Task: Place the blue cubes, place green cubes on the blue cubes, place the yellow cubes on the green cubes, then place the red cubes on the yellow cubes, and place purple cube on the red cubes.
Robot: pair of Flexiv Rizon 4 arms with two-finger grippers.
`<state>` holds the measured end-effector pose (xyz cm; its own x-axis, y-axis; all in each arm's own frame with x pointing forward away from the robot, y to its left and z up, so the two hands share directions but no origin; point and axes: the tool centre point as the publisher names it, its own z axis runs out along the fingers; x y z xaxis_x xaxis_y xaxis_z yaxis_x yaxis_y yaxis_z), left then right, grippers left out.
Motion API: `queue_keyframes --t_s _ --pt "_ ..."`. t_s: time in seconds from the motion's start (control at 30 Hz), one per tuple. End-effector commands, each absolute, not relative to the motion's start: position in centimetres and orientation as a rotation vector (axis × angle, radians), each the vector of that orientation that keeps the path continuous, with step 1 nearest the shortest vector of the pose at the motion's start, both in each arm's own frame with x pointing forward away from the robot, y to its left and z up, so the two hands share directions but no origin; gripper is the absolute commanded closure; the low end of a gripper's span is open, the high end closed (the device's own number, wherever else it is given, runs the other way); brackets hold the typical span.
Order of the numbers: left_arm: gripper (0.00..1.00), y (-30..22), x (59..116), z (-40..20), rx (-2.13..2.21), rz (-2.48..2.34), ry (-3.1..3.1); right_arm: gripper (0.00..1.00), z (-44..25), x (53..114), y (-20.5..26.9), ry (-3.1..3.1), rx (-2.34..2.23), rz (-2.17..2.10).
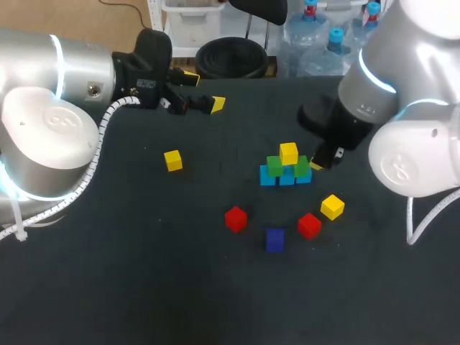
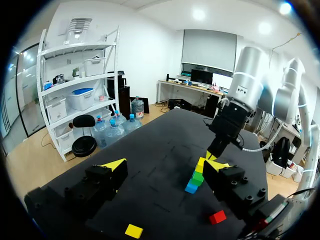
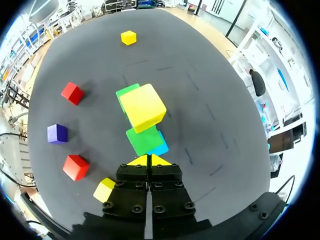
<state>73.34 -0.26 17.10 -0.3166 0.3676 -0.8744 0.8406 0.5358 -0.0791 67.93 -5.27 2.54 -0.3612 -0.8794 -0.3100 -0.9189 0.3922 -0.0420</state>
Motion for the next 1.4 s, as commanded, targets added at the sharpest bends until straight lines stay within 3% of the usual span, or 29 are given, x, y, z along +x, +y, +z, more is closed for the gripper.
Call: queue_keyframes --t_s 0.03,1.4 --pt "0.0 -0.2 73.3 17.0 0.985 -0.688 1.897 1.0 2.7 68.0 -5.3 2.373 -1.579 0.201" --pt "0.0 -0.2 73.3 17.0 0.985 -0.688 1.897 1.0 3.7 65.5 -5.8 2.386 -1.618 0.188"
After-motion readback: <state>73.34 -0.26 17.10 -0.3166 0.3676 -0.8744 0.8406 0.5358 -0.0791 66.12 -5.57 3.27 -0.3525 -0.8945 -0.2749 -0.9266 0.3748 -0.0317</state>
